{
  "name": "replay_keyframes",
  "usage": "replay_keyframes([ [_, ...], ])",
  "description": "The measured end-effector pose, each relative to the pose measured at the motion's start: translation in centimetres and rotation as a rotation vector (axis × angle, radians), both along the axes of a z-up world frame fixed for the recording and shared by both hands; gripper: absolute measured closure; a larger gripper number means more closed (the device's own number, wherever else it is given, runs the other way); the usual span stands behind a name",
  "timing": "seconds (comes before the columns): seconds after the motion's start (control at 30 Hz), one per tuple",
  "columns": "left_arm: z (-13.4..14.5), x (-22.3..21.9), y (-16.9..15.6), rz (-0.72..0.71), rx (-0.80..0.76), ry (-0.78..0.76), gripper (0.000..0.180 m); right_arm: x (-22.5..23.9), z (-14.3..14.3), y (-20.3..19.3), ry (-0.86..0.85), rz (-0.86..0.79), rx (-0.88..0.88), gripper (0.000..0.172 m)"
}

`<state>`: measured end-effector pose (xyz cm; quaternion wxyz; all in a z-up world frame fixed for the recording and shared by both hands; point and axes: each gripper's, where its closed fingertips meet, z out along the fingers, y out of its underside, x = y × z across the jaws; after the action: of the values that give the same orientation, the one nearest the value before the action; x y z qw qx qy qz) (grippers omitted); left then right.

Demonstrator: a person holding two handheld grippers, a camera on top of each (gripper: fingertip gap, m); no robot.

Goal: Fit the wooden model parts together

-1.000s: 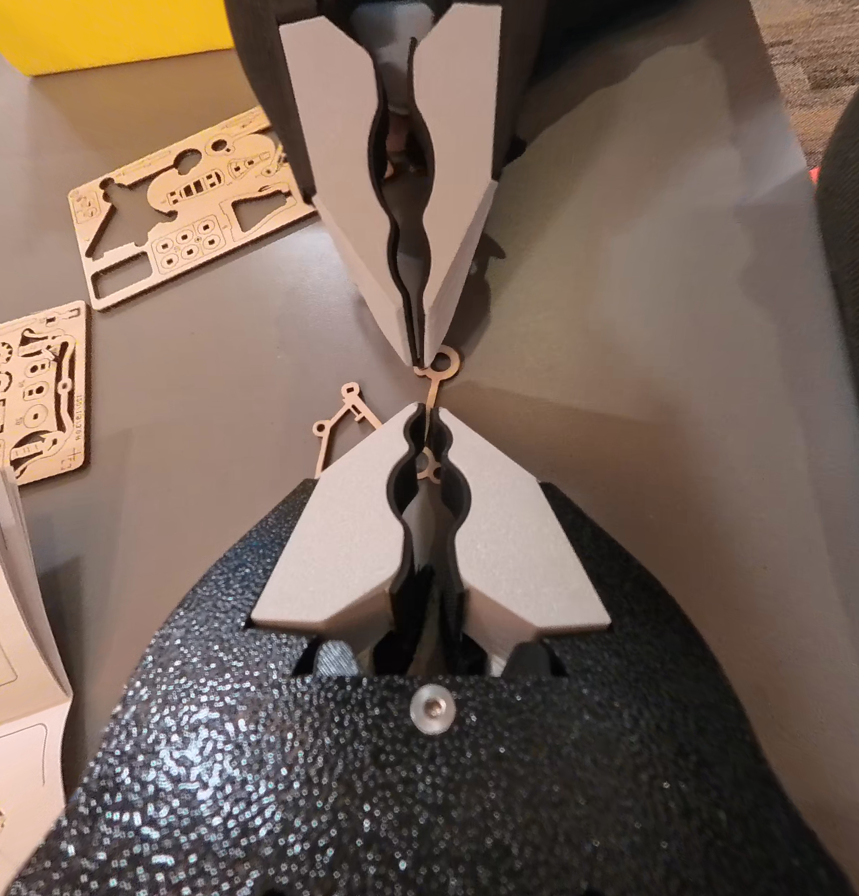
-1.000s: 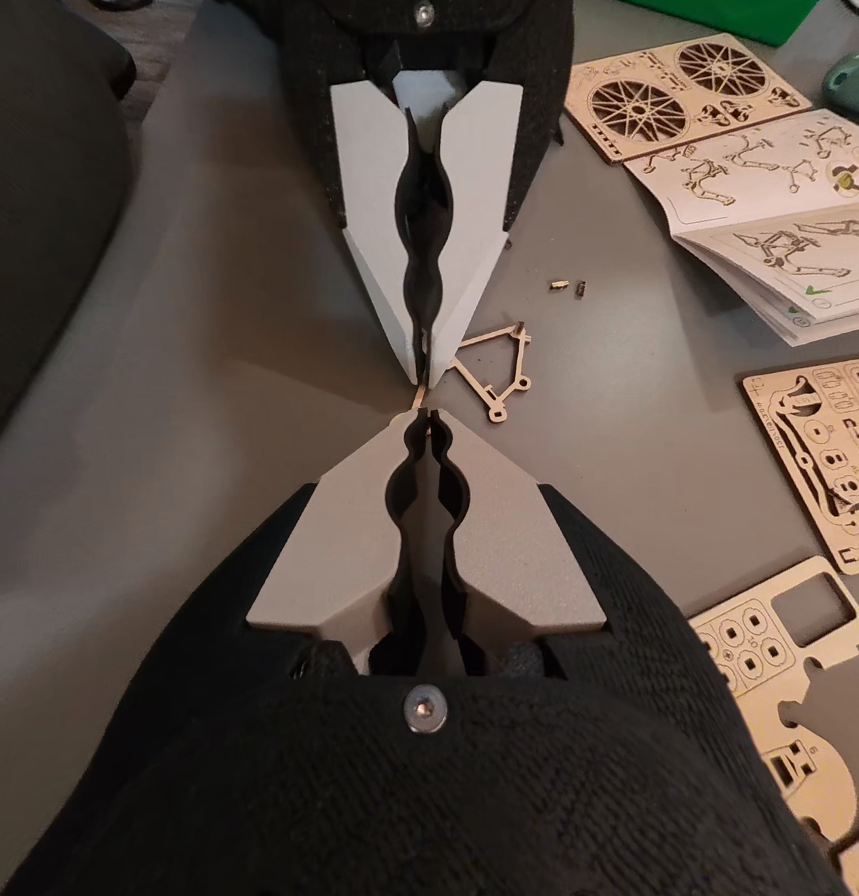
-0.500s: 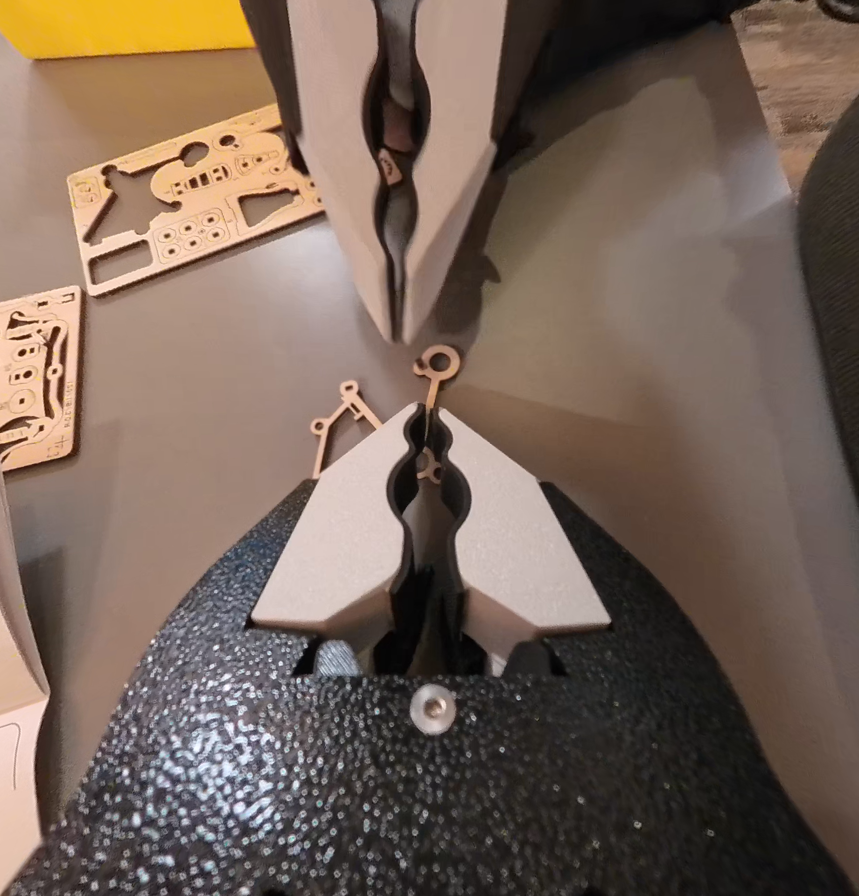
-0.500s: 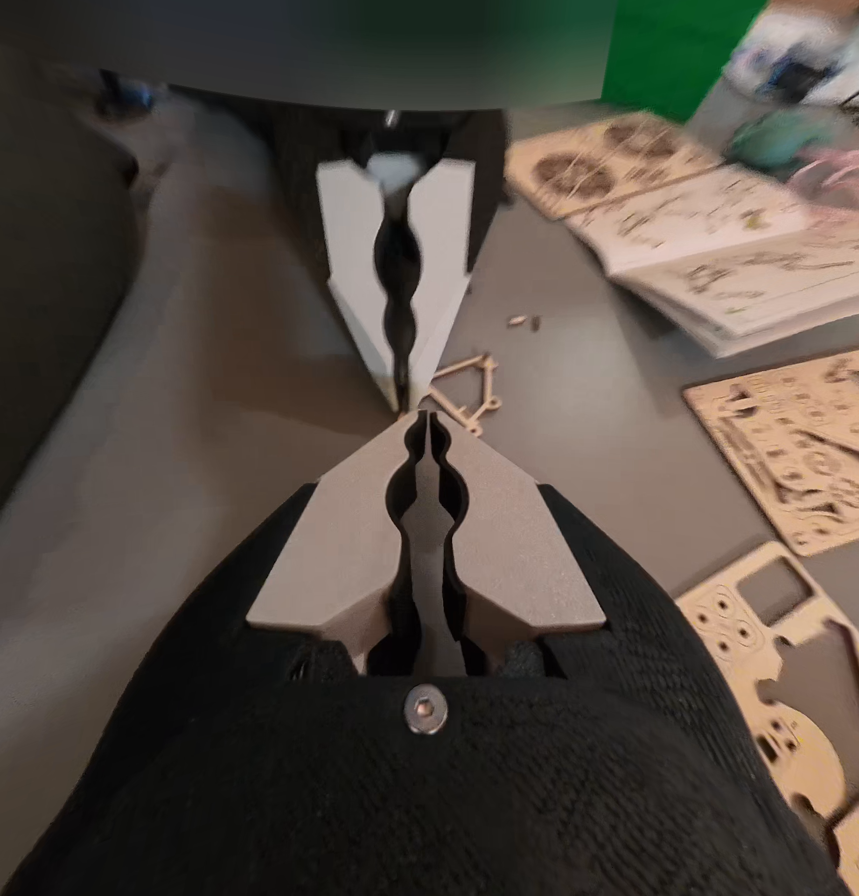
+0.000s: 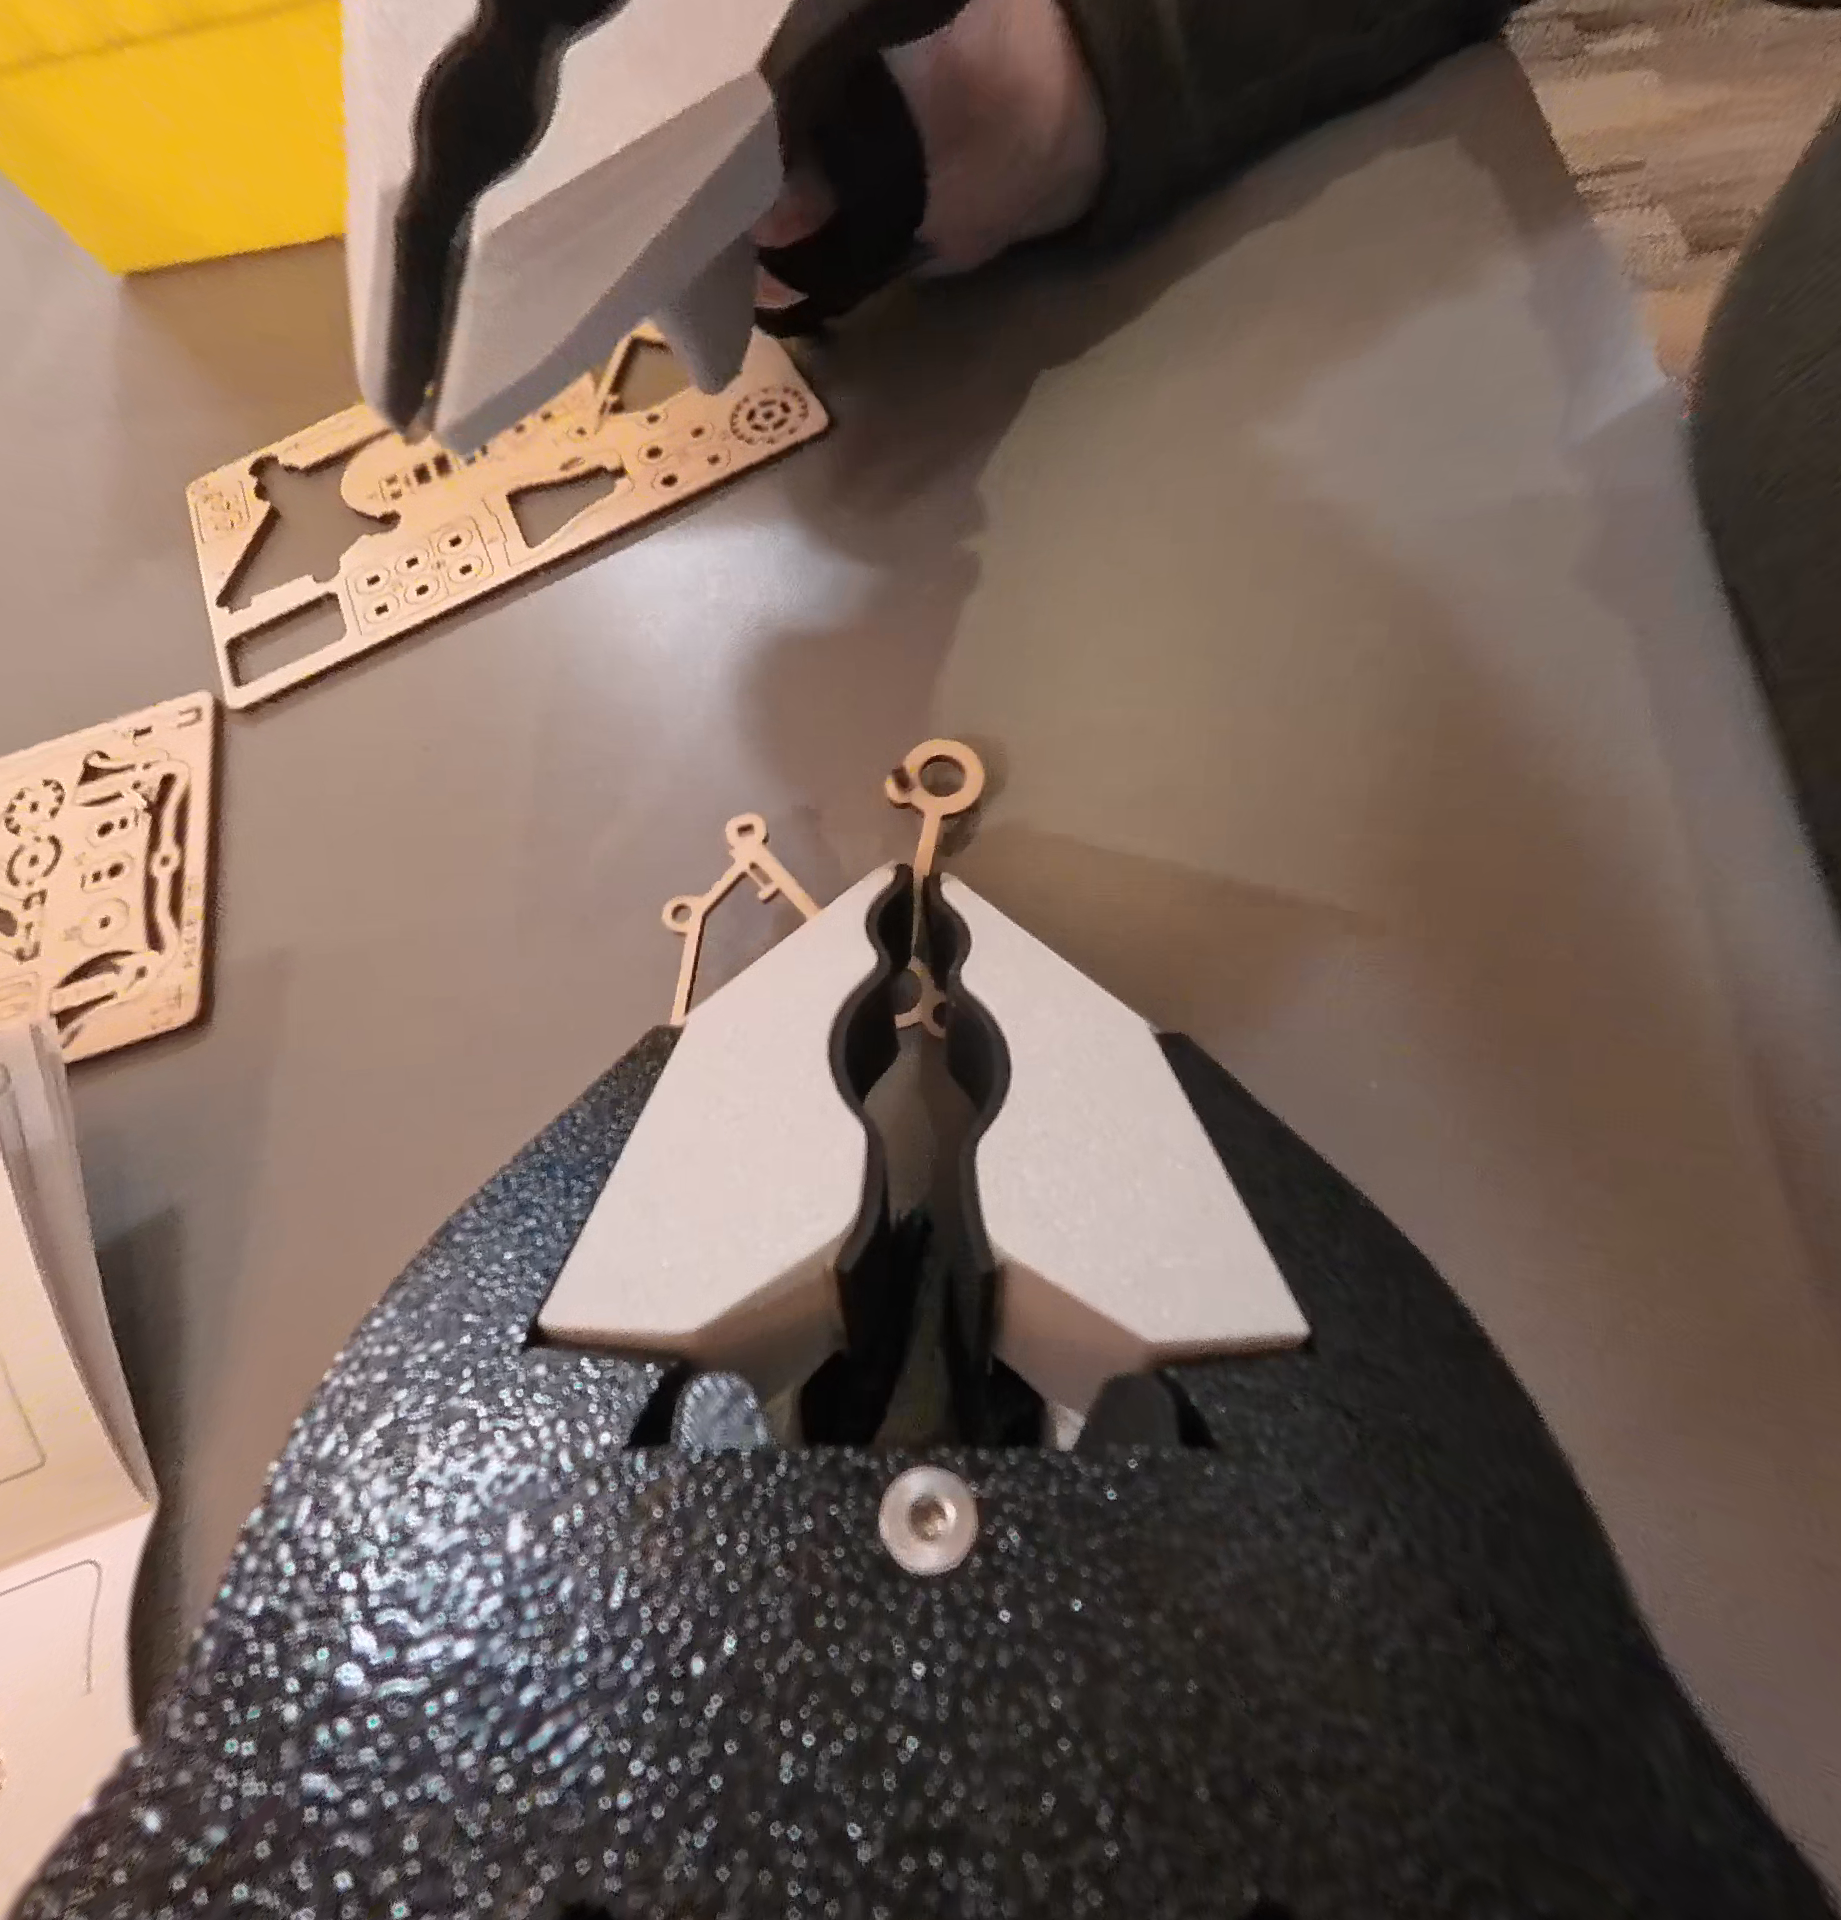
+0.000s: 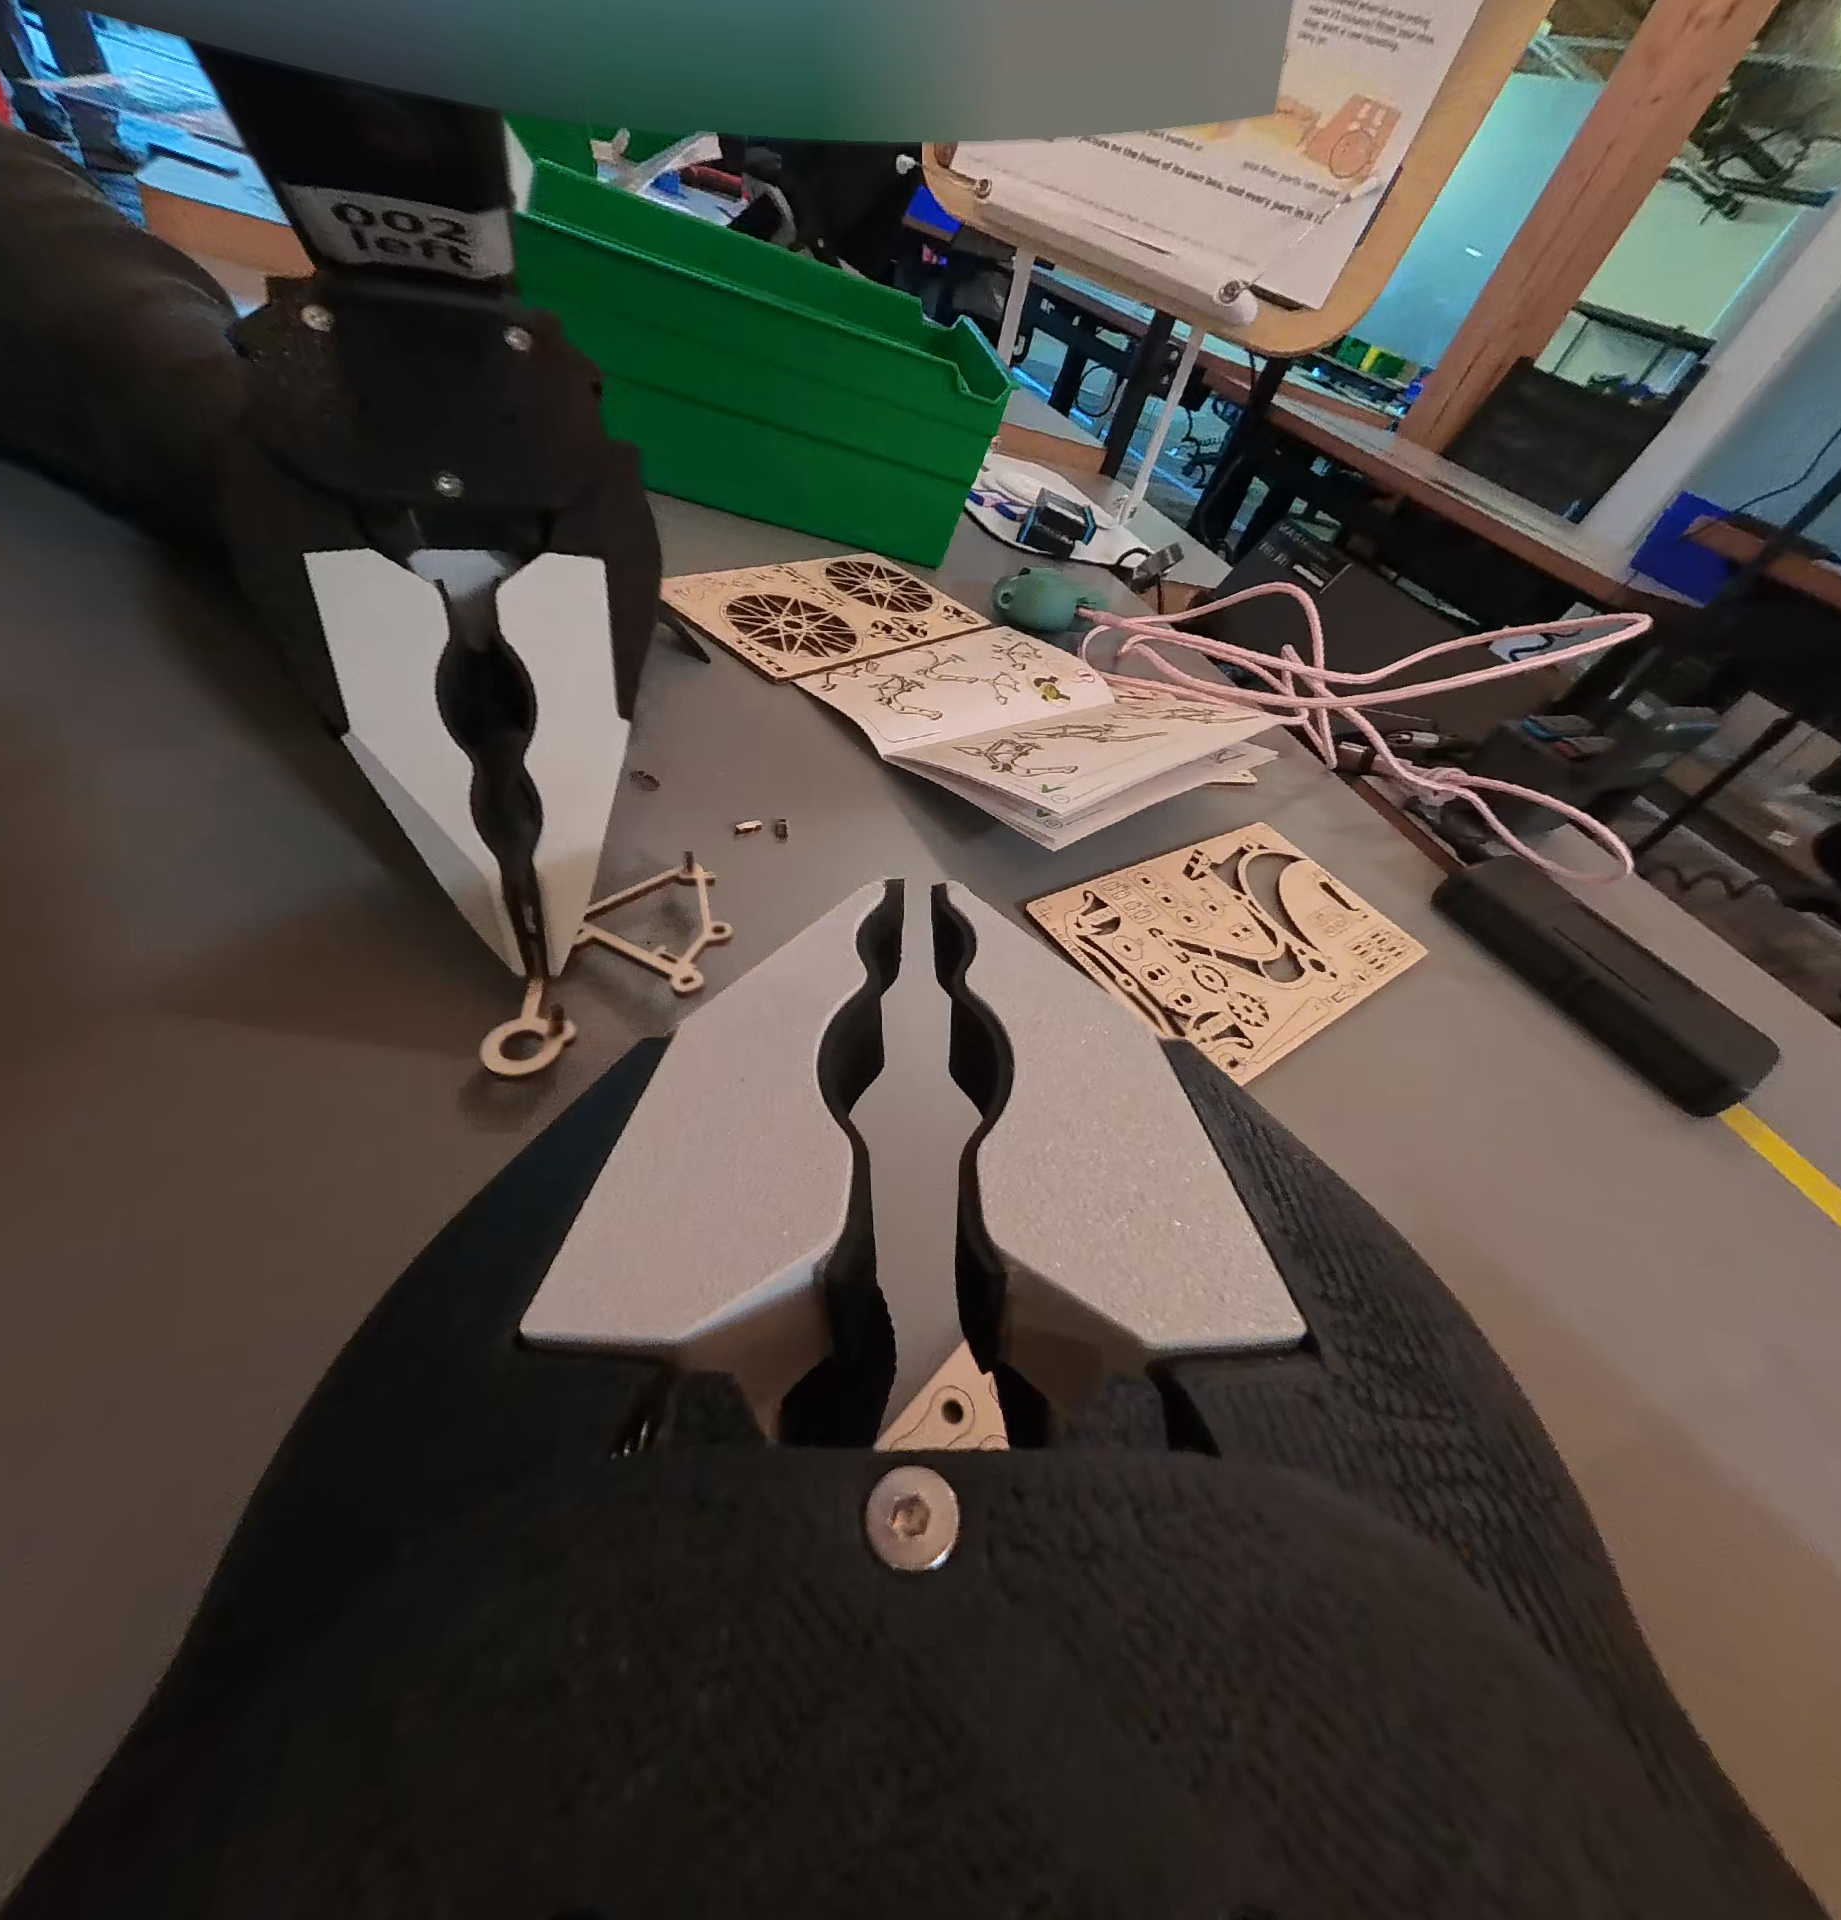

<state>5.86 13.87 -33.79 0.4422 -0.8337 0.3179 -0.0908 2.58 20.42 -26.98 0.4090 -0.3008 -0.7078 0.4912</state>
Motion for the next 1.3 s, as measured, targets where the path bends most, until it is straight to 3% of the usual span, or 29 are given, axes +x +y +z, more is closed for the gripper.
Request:
replay_keyframes([
  [0.47,0.3,0.9,-0.6,-0.105,0.1,0.085,0.18,0.1,-0.2,0.1,0.002,0.003,0.025,0.169],
  [0.87,0.4,0.3,-0.1,-0.036,0.119,0.098,0.179,-0.1,-0.4,-0.1,0.024,0.005,0.072,0.169],
  [0.97,0.7,0.0,0.1,-0.004,0.127,0.086,0.165,-0.2,-0.4,0.1,0.031,-0.001,0.088,0.169],
  [1.13,5.3,-0.7,-0.6,0.034,0.375,-0.027,0.156,-0.2,0.0,0.7,0.073,-0.022,0.125,0.169],
  [1.2,7.2,-2.0,-1.5,0.092,0.508,-0.073,0.141,-0.3,0.0,1.0,0.089,-0.041,0.154,0.169],
  [1.3,8.3,-2.9,-2.7,0.123,0.546,-0.165,0.125,-0.6,-0.2,1.5,0.096,-0.077,0.196,0.169],
])
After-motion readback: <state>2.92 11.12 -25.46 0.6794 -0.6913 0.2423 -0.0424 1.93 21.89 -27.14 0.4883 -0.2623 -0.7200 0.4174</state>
